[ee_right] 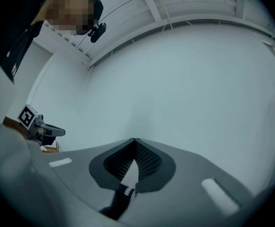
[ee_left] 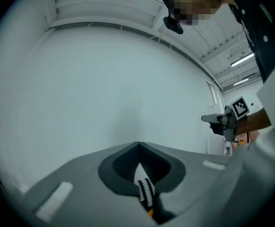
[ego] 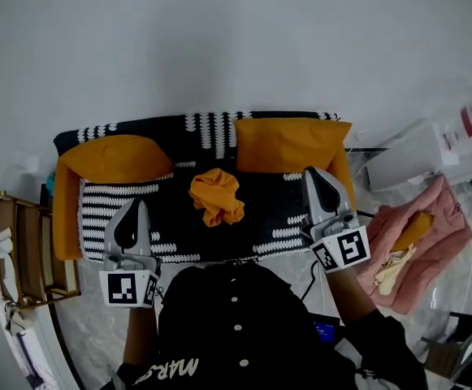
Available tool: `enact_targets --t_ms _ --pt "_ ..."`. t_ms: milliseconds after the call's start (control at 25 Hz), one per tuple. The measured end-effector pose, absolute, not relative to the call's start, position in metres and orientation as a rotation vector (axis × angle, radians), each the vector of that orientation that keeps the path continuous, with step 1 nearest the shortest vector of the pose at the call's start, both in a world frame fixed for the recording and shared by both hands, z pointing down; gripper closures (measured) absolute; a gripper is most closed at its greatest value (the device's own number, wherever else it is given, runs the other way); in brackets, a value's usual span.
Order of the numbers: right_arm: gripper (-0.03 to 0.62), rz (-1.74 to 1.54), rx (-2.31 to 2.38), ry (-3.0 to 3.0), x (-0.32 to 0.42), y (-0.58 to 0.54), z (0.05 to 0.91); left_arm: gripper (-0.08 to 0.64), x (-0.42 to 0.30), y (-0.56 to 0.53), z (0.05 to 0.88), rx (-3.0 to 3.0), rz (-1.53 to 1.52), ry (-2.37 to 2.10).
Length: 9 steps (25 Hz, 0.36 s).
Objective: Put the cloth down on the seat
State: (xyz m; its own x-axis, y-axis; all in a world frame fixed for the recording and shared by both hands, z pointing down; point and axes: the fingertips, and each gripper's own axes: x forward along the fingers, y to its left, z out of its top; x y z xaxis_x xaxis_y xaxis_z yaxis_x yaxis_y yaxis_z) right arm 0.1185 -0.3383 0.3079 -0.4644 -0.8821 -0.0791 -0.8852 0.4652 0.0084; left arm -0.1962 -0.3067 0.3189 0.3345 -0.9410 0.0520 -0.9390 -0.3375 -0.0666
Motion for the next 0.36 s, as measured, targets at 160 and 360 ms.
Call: enact_targets --t_ms 160,360 --pt "0.568 0.076 -1.590 2.639 0.1170 -0.3396 0.3071 0.558 -0.1954 -0.3063 0.3190 -2.549 -0.134 1.797" --pt "0.568 0.074 -1.595 2.637 0.1162 -0.3376 0.3068 0.558 -0.1952 -0.3020 0.3199 -2.552 -0.133 1.798"
